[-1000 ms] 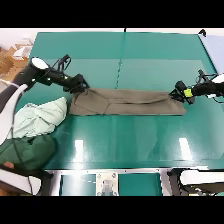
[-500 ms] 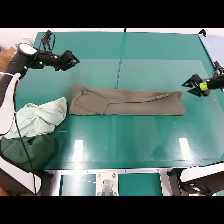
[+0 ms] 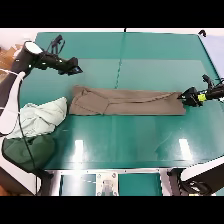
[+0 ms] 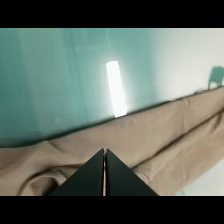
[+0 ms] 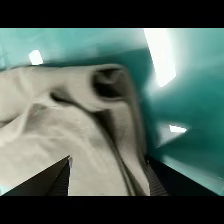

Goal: Fold the shirts.

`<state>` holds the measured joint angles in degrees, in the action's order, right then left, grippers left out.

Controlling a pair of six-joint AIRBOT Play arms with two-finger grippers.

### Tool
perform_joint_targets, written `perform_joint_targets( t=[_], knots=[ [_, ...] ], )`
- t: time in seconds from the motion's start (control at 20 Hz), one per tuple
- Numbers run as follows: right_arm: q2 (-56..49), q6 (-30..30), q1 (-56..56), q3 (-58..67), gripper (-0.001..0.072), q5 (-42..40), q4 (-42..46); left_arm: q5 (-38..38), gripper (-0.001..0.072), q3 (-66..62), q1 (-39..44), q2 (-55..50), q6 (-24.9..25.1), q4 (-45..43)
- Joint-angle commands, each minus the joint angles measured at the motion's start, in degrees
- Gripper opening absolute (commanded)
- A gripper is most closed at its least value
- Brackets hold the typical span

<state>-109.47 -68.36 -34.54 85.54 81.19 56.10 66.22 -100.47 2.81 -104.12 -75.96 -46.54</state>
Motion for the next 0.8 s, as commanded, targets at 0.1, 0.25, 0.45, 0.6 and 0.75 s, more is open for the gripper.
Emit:
perform_joint_targets(
  t=[0.1, 0.25, 0.45, 0.6, 0.75],
  knots=[
    [-2.4, 3.0, 3.1, 0.6, 0.0096, 2.7, -1.0, -1.6, 0.0023, -0.1, 6.6, -2.2, 0.0, -1.0],
    [-2.1, 2.8, 3.4, 2.2, 0.0013, 7.0, -3.7, -5.9, 0.0023, -0.1, 12.8, -5.1, 0.0, -1.0],
    [2.3, -0.6, 3.1, 8.3, 0.0012, 13.4, -3.8, -12.4, 0.0023, -0.5, 23.5, -9.9, 0.7, -0.7],
    [7.1, -4.5, 3.4, 15.4, 0.0012, 18.1, -4.3, -15.1, 0.0023, -2.0, 29.9, -12.9, 1.0, -0.6],
    [11.8, -7.4, 3.5, 19.7, 0.0013, 22.0, -10.2, -19.0, 0.0023, -4.8, 33.4, -15.9, 1.0, 1.6]
  ],
)
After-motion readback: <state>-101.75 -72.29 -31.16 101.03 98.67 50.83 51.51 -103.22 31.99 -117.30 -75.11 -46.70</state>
